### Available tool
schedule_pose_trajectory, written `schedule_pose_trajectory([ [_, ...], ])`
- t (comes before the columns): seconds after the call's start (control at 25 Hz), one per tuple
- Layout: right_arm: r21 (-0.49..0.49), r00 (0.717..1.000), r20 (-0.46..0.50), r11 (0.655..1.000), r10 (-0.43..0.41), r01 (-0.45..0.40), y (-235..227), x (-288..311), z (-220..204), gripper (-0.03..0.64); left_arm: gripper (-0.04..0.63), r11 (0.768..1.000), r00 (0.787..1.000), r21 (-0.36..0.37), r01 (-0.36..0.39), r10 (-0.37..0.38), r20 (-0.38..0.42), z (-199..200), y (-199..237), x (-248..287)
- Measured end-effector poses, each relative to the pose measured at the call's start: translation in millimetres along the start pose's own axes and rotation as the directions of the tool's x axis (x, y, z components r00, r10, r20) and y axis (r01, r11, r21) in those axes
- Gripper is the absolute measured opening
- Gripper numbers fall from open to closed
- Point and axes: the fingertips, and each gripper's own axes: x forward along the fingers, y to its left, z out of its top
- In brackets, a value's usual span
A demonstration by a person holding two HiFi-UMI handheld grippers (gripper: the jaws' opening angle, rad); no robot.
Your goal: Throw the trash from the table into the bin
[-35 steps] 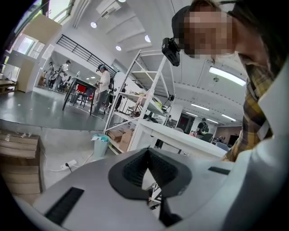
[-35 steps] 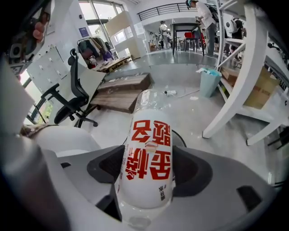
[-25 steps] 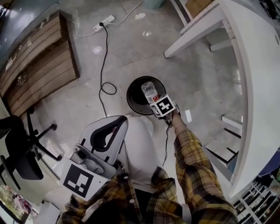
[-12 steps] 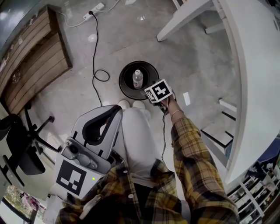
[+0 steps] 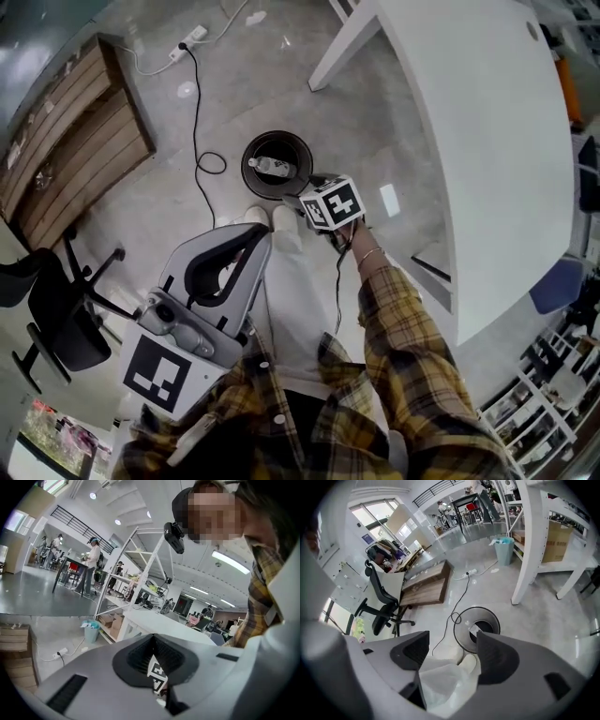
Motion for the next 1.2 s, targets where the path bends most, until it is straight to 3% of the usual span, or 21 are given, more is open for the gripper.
schedule_pose_trajectory([
  [0.36,0.01,0.988,0.151,1.0,-0.019,0.018,57.8,-112.9,42.6,0.27,0.008,0.997,0.997,0.019,0.079,-0.079,0.001,66.9,-42.6,-14.7],
  [0.6,0.023,0.946,0.32,0.999,-0.054,0.049,90.0,-190.3,63.6,0.229,0.008,0.987,0.988,0.069,0.146,-0.149,0.031,93.9,-65.4,-17.2],
  [0.88,0.08,0.846,0.523,0.994,-0.104,0.073,117.6,-295.0,80.2,0.199,0.008,0.959,0.965,0.125,0.255,-0.26,0.03,121.1,-108.6,-9.0],
  [1.2,0.127,0.669,0.715,0.978,-0.204,0.163,131.4,-422.0,74.0,0.14,0.008,0.919,0.935,0.2,0.34,-0.353,0.037,147.0,-170.0,6.2],
])
